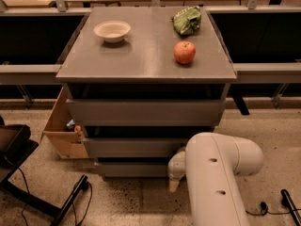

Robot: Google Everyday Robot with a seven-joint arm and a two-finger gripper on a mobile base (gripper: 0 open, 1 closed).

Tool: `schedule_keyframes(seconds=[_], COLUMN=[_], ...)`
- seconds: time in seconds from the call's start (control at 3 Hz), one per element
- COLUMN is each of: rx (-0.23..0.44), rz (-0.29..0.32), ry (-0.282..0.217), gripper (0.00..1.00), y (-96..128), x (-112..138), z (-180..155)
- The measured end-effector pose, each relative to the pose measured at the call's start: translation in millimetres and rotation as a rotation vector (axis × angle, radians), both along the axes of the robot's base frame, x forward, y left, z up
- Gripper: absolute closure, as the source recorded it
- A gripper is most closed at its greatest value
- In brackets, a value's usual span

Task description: Open bottom drawer

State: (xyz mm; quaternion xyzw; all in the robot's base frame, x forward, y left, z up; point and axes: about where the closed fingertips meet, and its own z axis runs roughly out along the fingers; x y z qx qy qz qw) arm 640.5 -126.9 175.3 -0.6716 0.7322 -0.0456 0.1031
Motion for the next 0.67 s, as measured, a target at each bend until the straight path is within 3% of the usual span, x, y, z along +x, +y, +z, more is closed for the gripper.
schedule_keyframes(seconds=[0.67], rx=[0.003], rz=[-0.010], ry=[0.031], gripper=[0.63], y=[-6.5], x=[-2.3], z=[-10.3])
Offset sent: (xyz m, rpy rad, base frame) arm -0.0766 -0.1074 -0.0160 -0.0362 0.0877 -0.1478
